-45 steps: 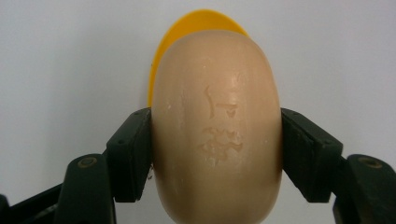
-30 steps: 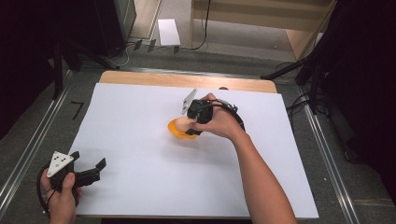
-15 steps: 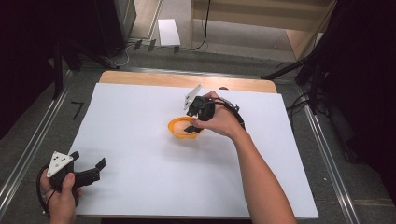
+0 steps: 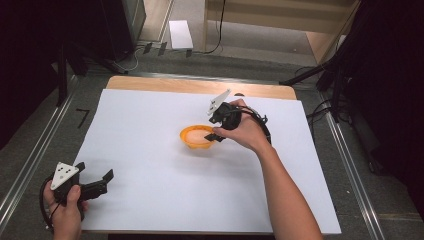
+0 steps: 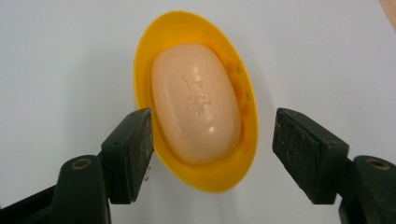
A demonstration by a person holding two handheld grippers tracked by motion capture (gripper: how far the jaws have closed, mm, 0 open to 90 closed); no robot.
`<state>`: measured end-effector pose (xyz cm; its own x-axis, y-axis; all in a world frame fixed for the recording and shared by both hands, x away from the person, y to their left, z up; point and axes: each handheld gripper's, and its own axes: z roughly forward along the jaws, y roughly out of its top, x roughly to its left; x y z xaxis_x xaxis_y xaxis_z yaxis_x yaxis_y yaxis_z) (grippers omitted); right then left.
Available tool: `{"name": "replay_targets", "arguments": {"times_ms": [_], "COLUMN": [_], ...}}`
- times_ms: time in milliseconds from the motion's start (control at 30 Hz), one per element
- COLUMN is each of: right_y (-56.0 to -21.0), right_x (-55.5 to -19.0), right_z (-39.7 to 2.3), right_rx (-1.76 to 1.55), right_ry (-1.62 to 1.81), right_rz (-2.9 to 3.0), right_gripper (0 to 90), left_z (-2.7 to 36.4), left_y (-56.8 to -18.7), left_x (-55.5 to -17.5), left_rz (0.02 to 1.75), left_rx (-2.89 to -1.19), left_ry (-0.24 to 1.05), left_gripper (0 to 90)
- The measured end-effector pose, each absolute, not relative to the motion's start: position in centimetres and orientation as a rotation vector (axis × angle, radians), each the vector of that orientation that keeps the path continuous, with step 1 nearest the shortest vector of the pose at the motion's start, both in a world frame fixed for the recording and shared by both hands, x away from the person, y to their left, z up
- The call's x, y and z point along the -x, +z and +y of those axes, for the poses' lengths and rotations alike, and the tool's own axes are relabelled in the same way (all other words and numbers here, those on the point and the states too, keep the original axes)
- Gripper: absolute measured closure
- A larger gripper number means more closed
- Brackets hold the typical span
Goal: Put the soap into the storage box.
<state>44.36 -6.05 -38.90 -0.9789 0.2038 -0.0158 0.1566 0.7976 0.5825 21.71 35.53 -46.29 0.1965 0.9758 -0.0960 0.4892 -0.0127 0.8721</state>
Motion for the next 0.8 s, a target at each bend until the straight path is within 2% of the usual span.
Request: {"name": "replay_targets", "arguments": {"times_ms": [333, 467, 800], "right_y": [-39.4, -39.4, -40.1], "right_x": [-43.4, -43.0, -41.5], "right_z": [-9.7, -11.1, -14.3], "right_rx": [-0.553, -0.691, -0.871], "right_ry": [1.003, 1.066, 1.142], "right_rz": [2.834, 2.774, 2.66], "right_gripper": [12.7, 0.0, 0.0], "left_z": [35.5, 35.5, 35.5], "left_y": [-46.3, -46.3, -46.3], "left_x": [-21.7, -21.7, -21.7], "left_rz": [1.414, 1.415, 1.416], "left_rx": [-1.631, -1.632, -1.633], "left_ry": [0.73, 0.731, 0.731], "left_gripper": [0.0, 0.0, 0.0]}}
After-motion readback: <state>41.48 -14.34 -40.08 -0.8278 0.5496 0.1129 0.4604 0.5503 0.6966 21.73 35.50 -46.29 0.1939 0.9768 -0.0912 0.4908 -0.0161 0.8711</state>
